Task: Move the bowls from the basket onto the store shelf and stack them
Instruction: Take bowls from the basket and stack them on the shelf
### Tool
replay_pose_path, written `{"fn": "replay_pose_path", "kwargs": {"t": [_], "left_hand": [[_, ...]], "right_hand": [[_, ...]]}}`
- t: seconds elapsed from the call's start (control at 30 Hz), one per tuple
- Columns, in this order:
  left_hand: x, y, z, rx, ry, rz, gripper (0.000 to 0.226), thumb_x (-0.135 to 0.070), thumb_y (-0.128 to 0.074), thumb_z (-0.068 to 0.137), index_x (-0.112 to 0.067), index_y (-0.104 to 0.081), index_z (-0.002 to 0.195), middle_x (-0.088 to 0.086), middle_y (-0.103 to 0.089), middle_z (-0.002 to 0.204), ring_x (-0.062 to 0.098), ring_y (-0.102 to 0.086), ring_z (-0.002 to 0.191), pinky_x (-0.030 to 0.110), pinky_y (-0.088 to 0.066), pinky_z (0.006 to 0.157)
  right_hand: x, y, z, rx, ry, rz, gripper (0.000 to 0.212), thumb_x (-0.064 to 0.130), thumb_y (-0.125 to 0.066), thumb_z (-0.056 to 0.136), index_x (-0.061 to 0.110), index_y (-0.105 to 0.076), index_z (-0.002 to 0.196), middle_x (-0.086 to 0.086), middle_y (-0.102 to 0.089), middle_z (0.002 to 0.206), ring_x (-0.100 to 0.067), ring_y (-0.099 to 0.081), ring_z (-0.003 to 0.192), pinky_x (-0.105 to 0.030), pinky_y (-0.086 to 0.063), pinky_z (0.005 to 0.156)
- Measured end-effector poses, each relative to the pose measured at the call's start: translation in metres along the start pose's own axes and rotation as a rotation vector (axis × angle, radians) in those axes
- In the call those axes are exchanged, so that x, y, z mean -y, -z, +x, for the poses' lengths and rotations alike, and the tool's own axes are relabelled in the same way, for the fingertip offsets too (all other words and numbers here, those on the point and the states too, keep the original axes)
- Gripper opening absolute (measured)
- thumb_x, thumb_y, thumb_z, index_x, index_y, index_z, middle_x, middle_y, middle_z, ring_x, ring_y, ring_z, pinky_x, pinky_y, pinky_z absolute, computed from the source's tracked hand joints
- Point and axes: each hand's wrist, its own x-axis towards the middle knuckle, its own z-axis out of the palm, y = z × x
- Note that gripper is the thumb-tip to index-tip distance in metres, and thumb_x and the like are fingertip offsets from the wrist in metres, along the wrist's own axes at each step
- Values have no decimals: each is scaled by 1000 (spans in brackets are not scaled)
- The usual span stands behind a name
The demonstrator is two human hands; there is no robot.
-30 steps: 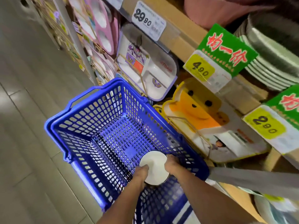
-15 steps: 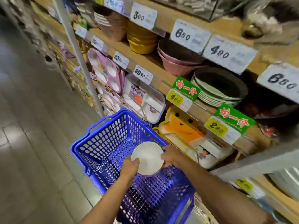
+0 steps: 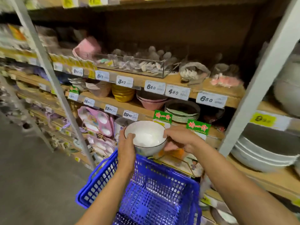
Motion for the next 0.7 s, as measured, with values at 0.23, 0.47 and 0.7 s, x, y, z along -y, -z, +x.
{"fn": "replay_pose_path", "kwargs": {"t": [0.23, 0.47, 0.7], "left_hand": [[-63, -39, -26, 46, 2, -265, 46, -29, -42, 66, -18, -64, 105, 10, -64, 109, 28, -58, 99, 42, -45, 78], [-103, -102, -99, 228, 19, -385, 36, -24, -45, 63, -22, -67, 91, 11, -67, 108, 31, -60, 104, 42, -47, 84], [-117, -186, -193, 522, 214, -446, 38, -13, -36, 80, -16, -70, 97, 6, -75, 91, 29, -67, 85, 34, -54, 68]], "right_hand": [[25, 30, -89, -120, 135, 66, 9, 8, -57, 83, 2, -65, 82, -15, -61, 65, -18, -58, 46, -25, -53, 45], [8, 103, -175, -268, 317, 93, 24, 36, -57, 94, 19, -71, 102, -3, -74, 93, -18, -72, 82, -33, -60, 68], [-28, 204, -251, -271, 364, 471, 33, 39, -55, 92, 19, -69, 115, -2, -72, 110, -16, -69, 99, -33, -57, 77]]}}
